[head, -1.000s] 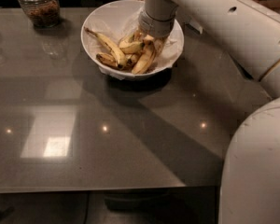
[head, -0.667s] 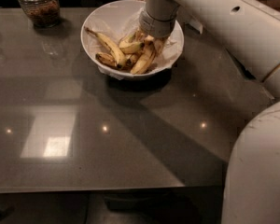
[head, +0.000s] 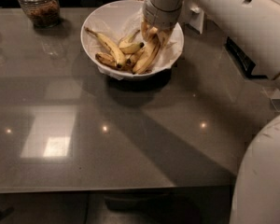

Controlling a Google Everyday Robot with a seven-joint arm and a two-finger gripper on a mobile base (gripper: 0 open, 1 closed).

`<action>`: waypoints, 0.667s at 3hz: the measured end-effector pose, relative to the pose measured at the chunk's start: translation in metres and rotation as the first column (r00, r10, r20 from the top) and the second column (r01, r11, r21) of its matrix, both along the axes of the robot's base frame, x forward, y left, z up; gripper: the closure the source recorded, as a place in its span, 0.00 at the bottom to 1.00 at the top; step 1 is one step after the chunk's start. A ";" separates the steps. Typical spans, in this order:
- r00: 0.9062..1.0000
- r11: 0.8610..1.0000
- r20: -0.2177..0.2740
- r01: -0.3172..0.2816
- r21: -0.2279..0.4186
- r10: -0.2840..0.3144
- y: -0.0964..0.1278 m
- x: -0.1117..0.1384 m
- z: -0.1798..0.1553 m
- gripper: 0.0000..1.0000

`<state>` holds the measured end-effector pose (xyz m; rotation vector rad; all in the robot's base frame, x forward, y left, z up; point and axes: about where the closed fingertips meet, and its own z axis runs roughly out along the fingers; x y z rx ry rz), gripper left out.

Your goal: Pick banana from white bowl

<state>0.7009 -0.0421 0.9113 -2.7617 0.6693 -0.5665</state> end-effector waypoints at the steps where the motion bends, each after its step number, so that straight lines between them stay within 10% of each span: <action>1: 0.999 0.999 0.013 0.032 0.009 -0.033 -0.010 -0.004 0.021 1.00; 2: 0.995 0.992 -0.020 0.095 0.080 -0.094 -0.030 -0.011 0.038 1.00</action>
Offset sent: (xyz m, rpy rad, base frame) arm -0.0218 -0.0549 0.0687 0.1996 0.0564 -0.1705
